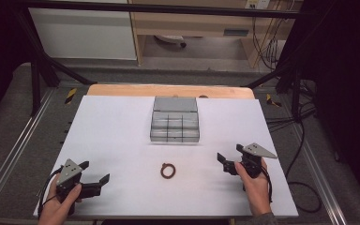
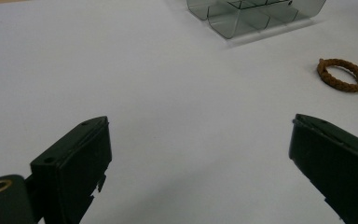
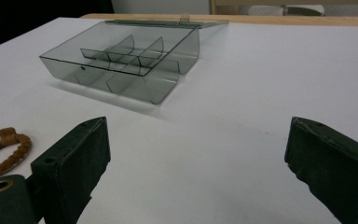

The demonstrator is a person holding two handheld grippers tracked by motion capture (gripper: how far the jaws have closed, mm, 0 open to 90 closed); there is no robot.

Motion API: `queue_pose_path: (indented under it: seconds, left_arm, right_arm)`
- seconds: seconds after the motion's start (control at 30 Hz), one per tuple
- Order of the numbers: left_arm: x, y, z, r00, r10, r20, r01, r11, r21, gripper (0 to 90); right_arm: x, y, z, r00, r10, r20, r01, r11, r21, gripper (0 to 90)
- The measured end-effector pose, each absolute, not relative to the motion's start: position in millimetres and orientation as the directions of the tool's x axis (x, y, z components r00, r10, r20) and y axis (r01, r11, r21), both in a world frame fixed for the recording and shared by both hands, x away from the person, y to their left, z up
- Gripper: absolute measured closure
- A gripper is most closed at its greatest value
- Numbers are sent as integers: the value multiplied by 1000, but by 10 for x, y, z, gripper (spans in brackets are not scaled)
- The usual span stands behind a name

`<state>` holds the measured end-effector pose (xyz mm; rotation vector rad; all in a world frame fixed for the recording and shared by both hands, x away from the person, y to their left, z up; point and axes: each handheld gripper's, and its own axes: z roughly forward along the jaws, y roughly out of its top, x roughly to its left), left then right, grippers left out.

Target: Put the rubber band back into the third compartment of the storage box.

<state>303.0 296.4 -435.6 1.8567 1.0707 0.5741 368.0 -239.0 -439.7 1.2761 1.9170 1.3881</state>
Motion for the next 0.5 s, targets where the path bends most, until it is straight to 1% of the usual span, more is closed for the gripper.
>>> queue_pose_path:
  seconds: [0.23,0.27,0.3,0.33,0.47,0.5]
  left_arm:
    - [3038,2962,-4363,524,851,-32,442,-240,865,54]
    - [3038,2962,-4363,525,851,-32,442,-240,864,53]
    - [3039,2961,-4364,526,850,-32,442,-241,864,54]
    - [3039,2960,-4367,528,849,-30,442,-244,863,54]
    - [3046,2961,-4380,534,845,-26,446,-255,858,55]
    - [3047,2963,-4385,533,846,-31,449,-252,857,55]
  right_arm:
    - [3652,-2242,-4380,-507,851,135,405,97,909,69]
    - [3646,-2228,-4373,-510,848,140,403,92,911,69]
    - [3635,-2213,-4360,-515,840,168,412,71,908,73]
    - [3622,-2196,-4344,-524,832,183,414,61,908,75]
    - [3622,-2095,-4241,-554,814,174,389,68,919,62]
    - [3660,-2037,-4171,-562,810,167,379,72,922,59]
